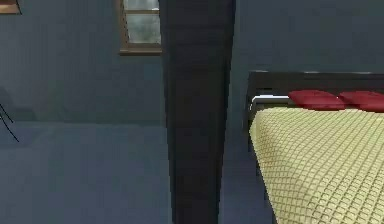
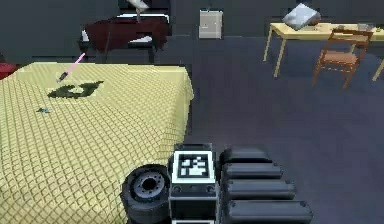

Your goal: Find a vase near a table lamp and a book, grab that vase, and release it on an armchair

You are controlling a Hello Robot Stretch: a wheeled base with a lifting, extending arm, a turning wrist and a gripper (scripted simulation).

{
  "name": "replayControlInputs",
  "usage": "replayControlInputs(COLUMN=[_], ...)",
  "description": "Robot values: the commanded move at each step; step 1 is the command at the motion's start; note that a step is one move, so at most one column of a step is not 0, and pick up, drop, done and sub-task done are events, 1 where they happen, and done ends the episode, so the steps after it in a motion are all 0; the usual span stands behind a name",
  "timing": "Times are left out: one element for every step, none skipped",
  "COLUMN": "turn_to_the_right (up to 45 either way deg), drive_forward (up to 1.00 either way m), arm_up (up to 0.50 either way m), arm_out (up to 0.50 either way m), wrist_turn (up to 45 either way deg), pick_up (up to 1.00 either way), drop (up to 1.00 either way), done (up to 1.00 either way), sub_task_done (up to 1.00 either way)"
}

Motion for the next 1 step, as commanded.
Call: replayControlInputs(turn_to_the_right=[45.0], drive_forward=[0.0], arm_up=[0.0], arm_out=[0.0], wrist_turn=[0.0], pick_up=[0.0], drop=[0.0], done=[0.0], sub_task_done=[0.0])
